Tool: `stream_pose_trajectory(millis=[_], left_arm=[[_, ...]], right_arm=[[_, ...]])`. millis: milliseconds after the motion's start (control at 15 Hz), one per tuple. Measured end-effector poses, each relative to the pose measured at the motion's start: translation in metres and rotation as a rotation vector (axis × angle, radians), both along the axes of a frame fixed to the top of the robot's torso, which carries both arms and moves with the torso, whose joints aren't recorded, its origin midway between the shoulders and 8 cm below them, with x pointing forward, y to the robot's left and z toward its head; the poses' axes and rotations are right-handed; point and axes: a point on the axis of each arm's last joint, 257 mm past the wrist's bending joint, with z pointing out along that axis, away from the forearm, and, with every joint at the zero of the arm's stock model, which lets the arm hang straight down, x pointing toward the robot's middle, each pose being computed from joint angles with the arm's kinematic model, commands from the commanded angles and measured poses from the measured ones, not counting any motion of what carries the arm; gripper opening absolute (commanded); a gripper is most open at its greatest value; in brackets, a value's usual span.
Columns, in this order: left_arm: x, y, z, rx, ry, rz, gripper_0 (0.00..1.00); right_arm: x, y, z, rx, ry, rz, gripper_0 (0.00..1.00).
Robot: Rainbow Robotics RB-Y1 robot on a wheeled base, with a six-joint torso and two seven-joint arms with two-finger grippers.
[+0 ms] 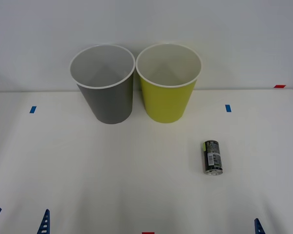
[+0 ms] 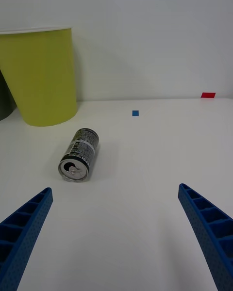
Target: Put cans in the gray bin and PET bottles in the light green bin.
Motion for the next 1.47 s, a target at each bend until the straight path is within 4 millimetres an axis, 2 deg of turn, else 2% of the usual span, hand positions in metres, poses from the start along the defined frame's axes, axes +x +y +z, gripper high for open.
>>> stream_pose_trajectory(millis=[1467], left_arm=[[0.0000, 0.0000, 0.0000, 0.000, 0.000, 0.000, 1.00]], right_arm=[[0.0000, 0.0000, 0.0000, 0.000, 0.000, 0.000, 0.90]])
